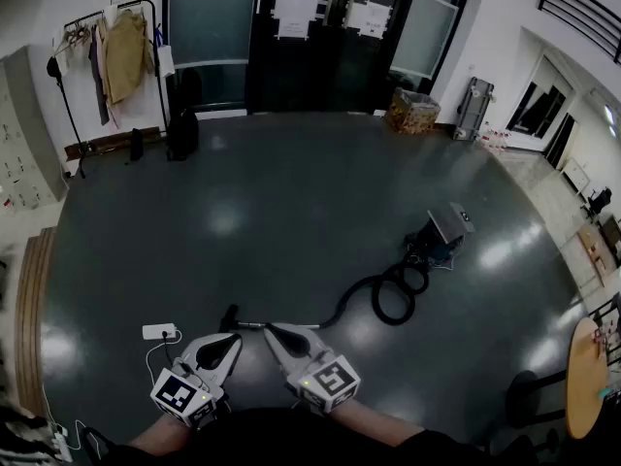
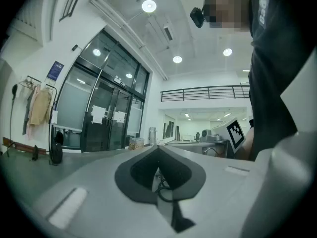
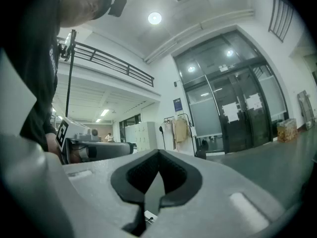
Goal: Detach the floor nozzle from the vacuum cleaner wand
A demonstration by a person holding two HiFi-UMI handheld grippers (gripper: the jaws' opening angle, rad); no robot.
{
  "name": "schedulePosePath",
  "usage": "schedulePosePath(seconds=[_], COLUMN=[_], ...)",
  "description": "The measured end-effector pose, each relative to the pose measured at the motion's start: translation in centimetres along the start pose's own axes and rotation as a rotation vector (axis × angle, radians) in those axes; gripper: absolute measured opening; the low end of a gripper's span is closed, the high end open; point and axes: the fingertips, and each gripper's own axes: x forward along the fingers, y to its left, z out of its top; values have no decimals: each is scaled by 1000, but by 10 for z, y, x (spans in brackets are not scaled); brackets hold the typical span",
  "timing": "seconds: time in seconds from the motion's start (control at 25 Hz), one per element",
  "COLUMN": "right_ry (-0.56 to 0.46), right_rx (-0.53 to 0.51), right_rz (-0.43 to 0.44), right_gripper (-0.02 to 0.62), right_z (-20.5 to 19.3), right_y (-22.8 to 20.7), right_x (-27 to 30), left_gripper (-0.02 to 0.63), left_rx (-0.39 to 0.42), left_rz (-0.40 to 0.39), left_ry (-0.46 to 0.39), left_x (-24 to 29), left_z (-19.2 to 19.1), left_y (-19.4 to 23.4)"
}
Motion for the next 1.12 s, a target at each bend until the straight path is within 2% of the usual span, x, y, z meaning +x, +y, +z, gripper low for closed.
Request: schedulePosePath(seconds=[0.52, 0.64, 0.88, 1.12], right_ry=[-46, -58, -55, 2], right_rx=[17, 4, 32, 24], right_rz=[-7, -2, 40, 47], right_gripper=[2, 2, 3, 2], right_z=[2, 6, -1, -25], right_y=[-15, -21, -40, -59], right_x=[-7, -11, -28, -9], left_gripper=[0, 0, 0, 0], left_rx=[-12, -30, 20, 26], left_rz=[19, 46, 111, 229], left_ry=[28, 39, 47, 54], left_x=[15, 22, 39, 28], left_z=[-7, -8, -12, -19], left_y=[-2, -1, 1, 53])
